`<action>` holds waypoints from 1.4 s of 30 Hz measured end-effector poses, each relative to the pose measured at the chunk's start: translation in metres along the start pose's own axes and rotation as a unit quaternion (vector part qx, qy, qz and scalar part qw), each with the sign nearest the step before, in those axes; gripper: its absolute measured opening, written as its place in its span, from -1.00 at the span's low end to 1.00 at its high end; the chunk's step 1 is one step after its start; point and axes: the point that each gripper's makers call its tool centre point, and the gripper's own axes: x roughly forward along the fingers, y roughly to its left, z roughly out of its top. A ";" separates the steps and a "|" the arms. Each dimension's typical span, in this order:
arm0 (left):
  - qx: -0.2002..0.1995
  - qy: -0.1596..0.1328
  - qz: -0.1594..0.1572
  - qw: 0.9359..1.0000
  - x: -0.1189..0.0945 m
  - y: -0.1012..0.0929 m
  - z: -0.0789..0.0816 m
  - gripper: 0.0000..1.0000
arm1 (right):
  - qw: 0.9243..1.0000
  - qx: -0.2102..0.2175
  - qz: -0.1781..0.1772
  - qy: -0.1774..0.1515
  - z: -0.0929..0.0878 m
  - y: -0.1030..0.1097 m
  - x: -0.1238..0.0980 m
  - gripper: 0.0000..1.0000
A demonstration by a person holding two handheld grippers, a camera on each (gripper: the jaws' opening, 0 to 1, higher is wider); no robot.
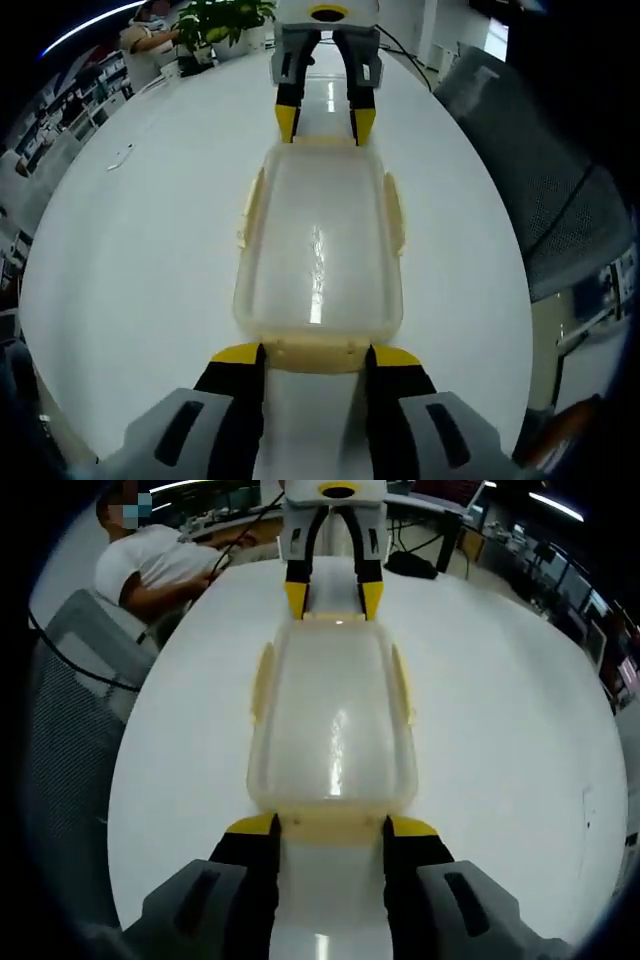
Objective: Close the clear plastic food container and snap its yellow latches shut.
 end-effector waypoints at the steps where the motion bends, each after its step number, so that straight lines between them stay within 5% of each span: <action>1: -0.001 0.001 0.001 1.000 0.000 -0.001 0.001 -0.34 | 1.000 0.001 0.000 0.000 0.000 0.000 0.000 -0.26; 21: 0.002 0.011 0.000 1.000 -0.013 -0.005 0.011 -0.37 | 1.000 -0.010 0.009 -0.006 -0.001 0.006 -0.014 -0.32; 42: 0.007 0.003 0.010 1.000 -0.045 -0.019 0.051 -0.37 | 1.000 -0.022 0.015 -0.009 0.004 0.015 -0.064 -0.31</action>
